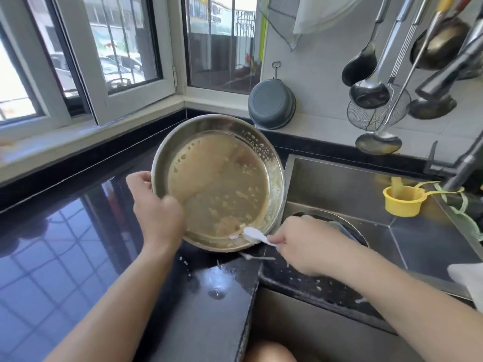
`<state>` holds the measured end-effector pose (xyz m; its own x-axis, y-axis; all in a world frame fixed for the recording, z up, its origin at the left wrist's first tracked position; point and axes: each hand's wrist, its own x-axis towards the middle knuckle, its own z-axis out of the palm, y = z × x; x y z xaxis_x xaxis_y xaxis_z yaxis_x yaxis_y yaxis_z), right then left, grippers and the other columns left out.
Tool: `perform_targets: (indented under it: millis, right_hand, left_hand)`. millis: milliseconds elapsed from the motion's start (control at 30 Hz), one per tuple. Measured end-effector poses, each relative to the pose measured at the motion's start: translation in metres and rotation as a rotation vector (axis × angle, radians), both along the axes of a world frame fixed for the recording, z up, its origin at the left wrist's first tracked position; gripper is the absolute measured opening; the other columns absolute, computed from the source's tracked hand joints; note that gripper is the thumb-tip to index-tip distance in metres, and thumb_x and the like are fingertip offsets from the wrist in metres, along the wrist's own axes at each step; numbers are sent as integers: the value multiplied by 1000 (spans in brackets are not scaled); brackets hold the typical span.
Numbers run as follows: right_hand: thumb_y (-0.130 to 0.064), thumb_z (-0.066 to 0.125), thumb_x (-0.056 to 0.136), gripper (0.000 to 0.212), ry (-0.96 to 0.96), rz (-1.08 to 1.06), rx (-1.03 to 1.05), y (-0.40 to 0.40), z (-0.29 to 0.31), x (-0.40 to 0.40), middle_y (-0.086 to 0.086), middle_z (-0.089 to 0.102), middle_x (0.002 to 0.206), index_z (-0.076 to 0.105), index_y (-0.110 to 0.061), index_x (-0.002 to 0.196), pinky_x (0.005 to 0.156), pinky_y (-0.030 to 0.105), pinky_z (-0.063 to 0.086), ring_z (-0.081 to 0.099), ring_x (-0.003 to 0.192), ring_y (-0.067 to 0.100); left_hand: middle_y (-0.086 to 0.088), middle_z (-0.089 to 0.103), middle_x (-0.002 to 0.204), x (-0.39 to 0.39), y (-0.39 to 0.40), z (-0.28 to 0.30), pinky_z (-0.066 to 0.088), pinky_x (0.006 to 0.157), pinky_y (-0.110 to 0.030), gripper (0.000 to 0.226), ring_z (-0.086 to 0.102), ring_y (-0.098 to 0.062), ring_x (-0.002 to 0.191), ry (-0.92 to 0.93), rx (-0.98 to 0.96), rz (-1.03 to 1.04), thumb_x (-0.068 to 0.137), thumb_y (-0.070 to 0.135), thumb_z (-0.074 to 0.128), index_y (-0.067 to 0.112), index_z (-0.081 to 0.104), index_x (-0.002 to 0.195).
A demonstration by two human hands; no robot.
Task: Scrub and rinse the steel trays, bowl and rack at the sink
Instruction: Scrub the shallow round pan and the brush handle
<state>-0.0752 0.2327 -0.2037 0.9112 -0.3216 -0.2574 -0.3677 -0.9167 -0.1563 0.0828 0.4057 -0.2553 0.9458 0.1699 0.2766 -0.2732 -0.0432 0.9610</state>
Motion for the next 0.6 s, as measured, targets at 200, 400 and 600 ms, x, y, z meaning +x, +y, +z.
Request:
perform_targets:
  millis: [200,400,600]
  right_hand:
    - [-16,47,97,45,74,-25,-159,2,22,12,5,61,132,64,-34,135,93,39,54,62,104,28]
    - [-12,53,94,36,-76,-84,-356,-7,23,25,6,59,98,64,-22,126,69,37,49,56,78,28]
    - [-7,49,94,14,-2,-24,-270,26,15,20,3,45,79,53,-17,101,68,36,44,52,73,25]
  left_hand:
    - [-8,50,87,26,18,9,38,53,-33,40,50,-25,77,313,-49,-113,77,-18,37,12,50,100]
    - [-6,66,79,13,16,12,56,53,-29,53,64,-20,71,312,-228,-149,80,-25,38,19,67,85]
    - [2,67,81,-11,-8,-6,52,60,-20,57,62,-9,71,139,-315,-113,80,-23,37,22,69,94]
